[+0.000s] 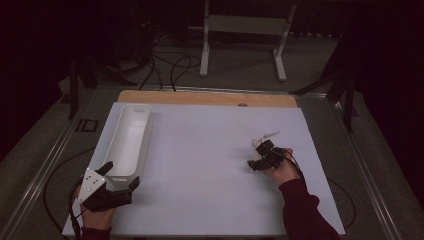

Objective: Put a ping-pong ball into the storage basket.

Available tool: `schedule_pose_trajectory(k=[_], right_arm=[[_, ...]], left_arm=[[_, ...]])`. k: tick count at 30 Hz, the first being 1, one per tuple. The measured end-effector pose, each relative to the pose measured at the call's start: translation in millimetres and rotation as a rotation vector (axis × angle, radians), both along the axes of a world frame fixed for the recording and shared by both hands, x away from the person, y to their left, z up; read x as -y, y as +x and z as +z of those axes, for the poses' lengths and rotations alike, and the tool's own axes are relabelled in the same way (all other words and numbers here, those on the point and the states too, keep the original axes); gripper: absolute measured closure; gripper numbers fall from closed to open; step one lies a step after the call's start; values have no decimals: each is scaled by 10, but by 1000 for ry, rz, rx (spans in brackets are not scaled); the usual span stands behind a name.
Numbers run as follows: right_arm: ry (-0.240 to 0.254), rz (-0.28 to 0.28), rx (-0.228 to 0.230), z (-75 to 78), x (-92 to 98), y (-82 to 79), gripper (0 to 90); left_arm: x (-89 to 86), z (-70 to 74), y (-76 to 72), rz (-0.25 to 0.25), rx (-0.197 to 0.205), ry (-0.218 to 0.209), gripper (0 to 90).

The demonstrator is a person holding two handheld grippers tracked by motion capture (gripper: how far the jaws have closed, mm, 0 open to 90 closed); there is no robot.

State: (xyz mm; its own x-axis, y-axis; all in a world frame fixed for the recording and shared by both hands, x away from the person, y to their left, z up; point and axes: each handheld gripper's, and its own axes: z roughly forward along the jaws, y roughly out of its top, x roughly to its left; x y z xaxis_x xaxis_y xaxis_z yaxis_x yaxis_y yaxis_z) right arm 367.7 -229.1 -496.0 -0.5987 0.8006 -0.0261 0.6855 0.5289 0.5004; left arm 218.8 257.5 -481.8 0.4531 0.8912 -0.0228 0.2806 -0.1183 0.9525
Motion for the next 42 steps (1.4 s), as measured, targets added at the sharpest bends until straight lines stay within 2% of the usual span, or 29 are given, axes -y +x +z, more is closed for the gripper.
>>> schedule_pose_trajectory(k=[5, 10, 16, 25, 34, 37, 42], right_arm=[[-5, -6, -11, -20, -5, 12, 402], [-30, -6, -6, -24, -19, 1, 501], [-24, 9, 40, 60, -34, -52, 504], [14, 8, 66, 178, -35, -131, 504], [8, 28, 120, 343, -131, -184, 505], [28, 32, 138, 426, -173, -185, 504], [35, 46, 153, 487, -222, -188, 504]], left_arm=[[-1, 1, -2, 1, 0, 0, 1], [-3, 2, -2, 0, 0, 0, 1], [-3, 2, -3, 0, 1, 0, 2], [3, 1, 0, 0, 1, 1, 1], [-3, 3, -3, 1, 2, -1, 2], [-5, 4, -4, 1, 2, -3, 1], [-4, 3, -3, 0, 2, -4, 1]])
